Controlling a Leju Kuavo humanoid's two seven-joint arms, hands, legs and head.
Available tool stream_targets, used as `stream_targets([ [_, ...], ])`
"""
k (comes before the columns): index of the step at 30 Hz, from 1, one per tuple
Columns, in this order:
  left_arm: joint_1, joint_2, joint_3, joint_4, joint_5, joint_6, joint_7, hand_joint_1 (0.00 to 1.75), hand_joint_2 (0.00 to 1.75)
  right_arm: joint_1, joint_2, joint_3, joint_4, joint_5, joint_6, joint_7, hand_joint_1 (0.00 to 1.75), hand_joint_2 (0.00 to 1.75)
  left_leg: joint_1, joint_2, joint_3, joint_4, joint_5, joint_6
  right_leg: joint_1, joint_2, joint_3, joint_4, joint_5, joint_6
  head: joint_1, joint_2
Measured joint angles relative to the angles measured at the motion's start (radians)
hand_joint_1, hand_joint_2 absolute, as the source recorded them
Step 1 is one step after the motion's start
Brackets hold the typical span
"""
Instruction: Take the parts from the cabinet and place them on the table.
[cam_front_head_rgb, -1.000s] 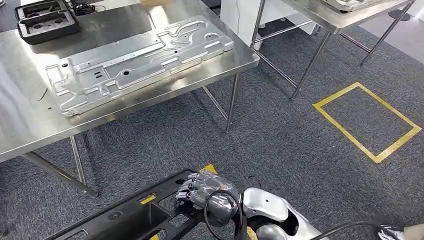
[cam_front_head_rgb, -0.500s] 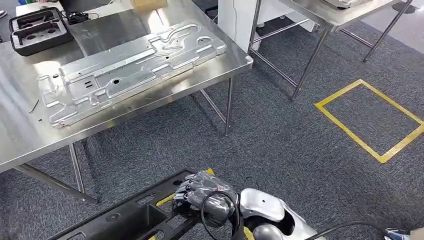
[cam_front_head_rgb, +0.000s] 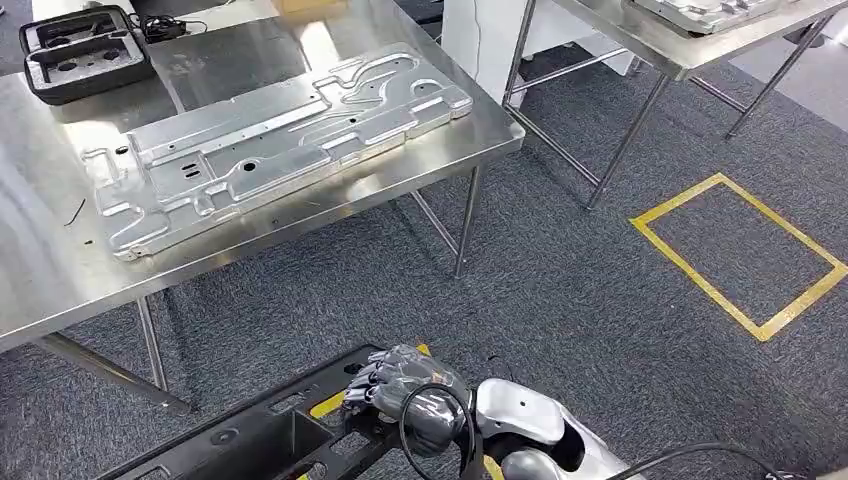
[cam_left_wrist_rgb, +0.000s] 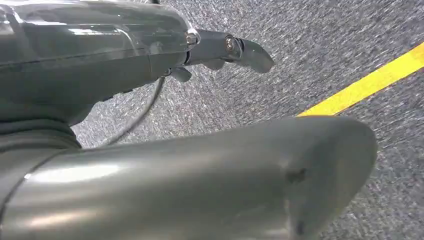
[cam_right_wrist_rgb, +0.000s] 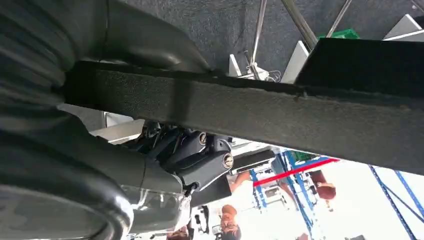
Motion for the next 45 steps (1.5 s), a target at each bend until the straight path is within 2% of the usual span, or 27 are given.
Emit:
stream_targets([
  [2,0.000,0.000,0.000,0.000,0.001,0.000,-0.002,0.00,0.00,0.001,0.000,-0.001,0.000,0.000,-0.001,0.000,1.75,1.75,0.000,-0.003,0.021,0.000,-0.014,-0.007,0.001,-0.001,0.070,-0.179,0.107,-0.005,0.000,0.000],
  [4,0.000,-0.002,0.000,0.000,0.002,0.000,-0.005,0.00,0.00,0.001,0.000,0.000,0.001,0.001,-0.002,0.000,1.75,1.75,-0.006,-0.006,0.020,0.000,-0.021,-0.017,0.013,-0.001,0.098,-0.217,0.081,-0.015,0.000,0.000],
  [6,0.002,-0.002,0.000,0.000,0.004,0.000,-0.008,0.00,0.00,0.008,0.000,-0.001,0.001,0.002,-0.003,0.000,1.75,1.75,-0.005,-0.003,0.022,-0.009,-0.022,-0.024,0.014,0.001,0.096,-0.214,0.075,-0.021,-0.001,0.000],
  [8,0.001,-0.002,0.000,-0.001,0.005,0.000,-0.010,0.00,0.00,0.009,0.000,-0.001,0.001,0.002,-0.003,0.000,1.75,1.75,-0.002,-0.001,0.028,-0.004,-0.034,-0.035,-0.001,0.002,0.111,-0.229,0.075,-0.028,-0.002,0.000],
  [10,0.001,-0.002,0.000,-0.001,0.006,0.000,-0.011,0.00,0.00,0.009,0.000,-0.001,0.001,0.003,-0.004,-0.002,1.75,1.75,-0.003,0.001,-0.016,0.096,-0.077,-0.038,0.001,0.000,0.123,-0.232,0.066,-0.043,-0.004,0.000],
  [12,0.006,-0.002,0.000,-0.001,0.006,0.000,-0.011,0.00,0.00,0.011,0.000,-0.001,0.002,0.003,-0.005,-0.002,1.75,1.75,-0.003,0.001,-0.110,0.266,-0.136,-0.042,0.004,-0.001,0.134,-0.232,0.056,-0.051,-0.004,0.000],
  [13,0.008,-0.002,0.000,-0.001,0.007,0.000,-0.011,0.00,0.00,0.013,0.000,-0.001,0.002,0.003,-0.005,-0.002,1.75,1.75,-0.002,0.002,-0.141,0.309,-0.135,-0.042,0.004,0.000,0.140,-0.232,0.051,-0.052,-0.004,0.000],
  [14,0.010,-0.002,0.000,-0.001,0.008,0.000,-0.011,0.00,0.00,0.016,0.000,-0.001,0.003,0.003,-0.006,-0.002,1.75,1.75,-0.001,0.002,-0.150,0.301,-0.108,-0.043,0.004,0.002,0.149,-0.232,0.045,-0.051,-0.004,0.000],
  [15,0.010,-0.002,0.001,-0.001,0.008,0.000,-0.011,0.00,0.00,0.017,0.000,-0.001,0.003,0.003,-0.007,-0.002,1.75,1.75,0.001,0.003,-0.136,0.251,-0.063,-0.043,0.003,0.005,0.159,-0.232,0.038,-0.049,-0.004,0.000],
  [17,0.010,-0.002,0.001,-0.003,0.008,0.000,-0.011,0.00,0.00,0.018,0.000,-0.002,0.003,0.003,-0.010,-0.002,1.75,1.75,0.004,0.005,-0.074,0.076,0.051,-0.041,0.003,0.006,0.185,-0.231,0.021,-0.040,-0.004,0.000],
  [19,0.010,-0.002,0.000,-0.004,0.008,0.000,-0.011,0.00,0.00,0.018,0.000,-0.002,0.003,0.004,-0.011,-0.002,1.75,1.75,-0.004,0.004,-0.044,0.018,0.040,-0.038,0.011,0.006,0.186,-0.227,0.007,-0.025,-0.007,0.000],
  [22,0.014,-0.002,0.001,-0.004,0.009,-0.001,-0.011,0.00,0.00,0.020,0.000,-0.003,0.003,0.004,-0.012,-0.002,1.75,1.75,-0.008,0.002,-0.047,0.014,0.027,-0.023,0.007,0.005,0.186,-0.236,0.005,-0.015,-0.003,0.000],
  [24,0.014,-0.002,0.001,-0.004,0.009,-0.001,-0.011,0.00,0.00,0.021,0.000,-0.008,0.003,0.005,-0.013,-0.003,1.75,1.75,0.001,0.003,-0.029,0.001,0.024,-0.011,0.006,0.002,0.181,-0.212,-0.013,-0.007,-0.001,0.000],
  [25,0.013,-0.002,0.001,-0.004,0.008,-0.001,-0.011,0.00,0.00,0.020,-0.001,-0.009,0.003,0.006,-0.014,-0.004,1.75,1.75,0.002,0.004,-0.023,0.000,0.020,-0.004,0.005,0.001,0.150,-0.151,-0.038,-0.005,0.000,0.000],
  [27,0.012,-0.002,0.001,-0.004,0.007,-0.002,-0.010,0.00,0.00,0.027,-0.003,-0.010,0.003,0.006,-0.018,-0.004,1.75,1.75,0.002,0.005,-0.014,0.000,0.010,0.002,0.000,0.001,0.044,0.023,-0.095,-0.003,0.000,0.000],
  [28,0.013,-0.002,0.001,-0.004,0.007,-0.002,-0.009,0.00,0.00,0.029,-0.003,-0.011,0.003,0.006,-0.018,-0.004,1.75,1.75,0.002,0.005,-0.010,0.000,0.004,0.002,-0.001,0.001,0.000,0.081,-0.101,-0.002,0.000,0.000],
  [29,0.015,-0.002,0.001,-0.004,0.007,-0.002,-0.008,0.00,0.00,0.031,-0.005,-0.013,0.003,0.006,-0.018,-0.004,1.75,1.75,0.002,0.004,-0.002,0.000,-0.002,0.002,-0.002,0.001,-0.023,0.089,-0.079,-0.001,0.000,0.000],
  [30,0.015,-0.002,0.001,-0.004,0.006,-0.002,-0.008,0.00,0.00,0.032,-0.005,-0.014,0.003,0.006,-0.018,-0.004,1.75,1.75,0.003,0.002,0.008,0.000,-0.009,0.000,-0.002,0.000,-0.020,0.055,-0.037,-0.001,0.000,0.000],
  [32,0.015,-0.002,0.001,-0.004,0.002,-0.004,-0.008,0.00,0.00,0.032,-0.006,-0.016,0.003,0.010,-0.020,-0.004,1.75,1.75,0.004,-0.002,0.035,0.000,-0.027,-0.007,-0.001,0.000,0.037,-0.115,0.085,-0.003,0.000,0.000],
  [33,0.015,-0.002,0.001,-0.004,0.000,-0.005,-0.008,0.00,0.00,0.032,-0.007,-0.016,0.003,0.013,-0.021,-0.004,1.75,1.75,0.004,-0.002,0.045,-0.002,-0.037,-0.013,0.000,-0.002,0.062,-0.186,0.117,-0.007,0.000,0.000],
  [34,0.013,-0.003,0.000,-0.004,-0.001,-0.008,-0.008,0.00,0.00,0.033,-0.008,-0.016,0.003,0.016,-0.022,-0.003,1.75,1.75,-0.004,-0.004,0.048,-0.001,-0.043,-0.021,0.011,-0.002,0.079,-0.191,0.102,-0.009,-0.001,0.000],
  [36,0.012,-0.003,0.000,-0.004,-0.007,-0.010,-0.007,0.00,0.00,0.037,-0.008,-0.016,0.000,0.024,-0.027,0.000,1.75,1.75,-0.002,-0.002,0.047,-0.008,-0.045,-0.028,0.012,-0.001,0.088,-0.206,0.082,-0.016,-0.002,0.000],
  [39,0.008,-0.003,-0.003,-0.004,-0.010,-0.010,-0.004,0.00,0.00,0.043,-0.008,-0.016,-0.001,0.037,-0.028,0.005,1.75,1.75,0.001,0.004,0.060,0.001,-0.062,-0.042,0.001,0.000,0.110,-0.225,0.076,-0.032,-0.002,0.000],
  [40,0.005,-0.003,-0.003,-0.004,-0.011,-0.010,-0.004,0.00,0.00,0.041,-0.008,-0.016,-0.001,0.040,-0.028,0.005,1.75,1.75,0.000,0.005,0.037,0.049,-0.082,-0.042,0.001,-0.001,0.118,-0.228,0.070,-0.041,-0.005,0.000],
  [42,0.005,-0.004,-0.005,-0.004,-0.011,-0.011,-0.005,0.00,0.00,0.040,-0.006,-0.016,-0.001,0.042,-0.027,0.007,1.75,1.75,-0.001,0.004,-0.056,0.215,-0.143,-0.044,0.003,-0.002,0.130,-0.228,0.060,-0.051,-0.004,0.000],
  [43,0.005,-0.004,-0.006,-0.004,-0.010,-0.014,-0.007,0.00,0.00,0.039,-0.005,-0.016,-0.001,0.045,-0.026,0.008,1.75,1.75,-0.001,0.004,-0.100,0.282,-0.154,-0.044,0.005,-0.001,0.135,-0.228,0.054,-0.053,-0.004,0.000],
  [45,0.004,-0.004,-0.008,-0.004,-0.009,-0.014,-0.007,0.00,0.00,0.037,-0.002,-0.016,0.000,0.047,-0.021,0.009,1.75,1.75,-0.001,0.004,-0.138,0.299,-0.114,-0.045,0.006,0.003,0.152,-0.228,0.042,-0.053,-0.005,0.000],
])
